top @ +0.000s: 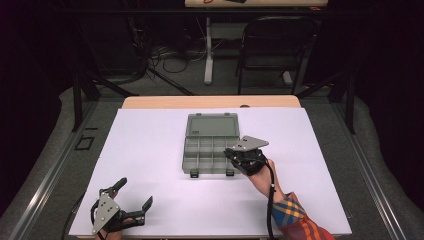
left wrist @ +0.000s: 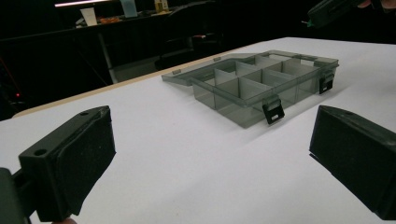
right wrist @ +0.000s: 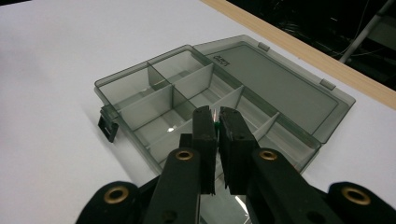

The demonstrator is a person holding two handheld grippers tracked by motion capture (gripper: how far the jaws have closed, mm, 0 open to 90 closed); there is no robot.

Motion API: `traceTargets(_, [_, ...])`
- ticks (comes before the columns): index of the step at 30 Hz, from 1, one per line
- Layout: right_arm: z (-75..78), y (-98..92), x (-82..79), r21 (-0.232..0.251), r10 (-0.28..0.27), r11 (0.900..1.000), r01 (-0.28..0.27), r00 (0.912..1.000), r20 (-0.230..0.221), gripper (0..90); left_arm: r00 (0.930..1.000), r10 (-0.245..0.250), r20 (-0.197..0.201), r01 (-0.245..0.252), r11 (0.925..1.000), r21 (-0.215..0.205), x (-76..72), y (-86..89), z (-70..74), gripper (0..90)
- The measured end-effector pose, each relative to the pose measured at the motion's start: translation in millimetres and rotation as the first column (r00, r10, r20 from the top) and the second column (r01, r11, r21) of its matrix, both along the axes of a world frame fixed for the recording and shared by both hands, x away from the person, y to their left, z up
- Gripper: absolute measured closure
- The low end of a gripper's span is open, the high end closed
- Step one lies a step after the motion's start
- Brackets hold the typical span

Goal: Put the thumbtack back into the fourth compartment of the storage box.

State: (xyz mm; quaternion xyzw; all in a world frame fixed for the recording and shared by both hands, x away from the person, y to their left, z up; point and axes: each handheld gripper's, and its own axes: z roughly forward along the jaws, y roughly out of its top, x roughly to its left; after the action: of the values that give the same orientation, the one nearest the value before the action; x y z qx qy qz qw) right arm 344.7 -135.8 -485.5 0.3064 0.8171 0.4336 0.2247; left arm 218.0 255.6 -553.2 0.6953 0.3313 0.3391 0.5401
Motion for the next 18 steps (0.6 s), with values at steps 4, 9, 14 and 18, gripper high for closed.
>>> traceTargets(4, [0.7, -2.1, 4.2, -0.004, -0.013, 1.000, 0.013, 0.9999, 0.010, 85.5, 1.0000, 0.001, 0.006, -0.001, 1.0000, -0.004, -1.6, -0.3, 0.7, 0.2])
traceTargets(9, [3.0, -3.9, 9.5, 0.001, -0.032, 0.999, 0.032, 0.9994, 0.015, 85.4, 1.0000, 0.000, 0.004, 0.000, 1.0000, -0.001, -0.8, -0.7, 0.6, 0.2])
traceTargets(14, [4.0, -4.3, 18.7, 0.003, -0.049, 0.999, 0.049, 0.9986, 0.019, 85.4, 1.0000, 0.000, 0.006, 0.000, 1.0000, 0.001, -1.5, -0.2, 0.7, 0.2])
traceTargets(18, [1.5, -4.2, 23.9, -0.008, -0.063, 0.998, 0.063, 0.9979, 0.017, 85.4, 1.0000, 0.002, 0.005, -0.002, 1.0000, -0.001, -1.8, -0.3, 0.8, 0.2])
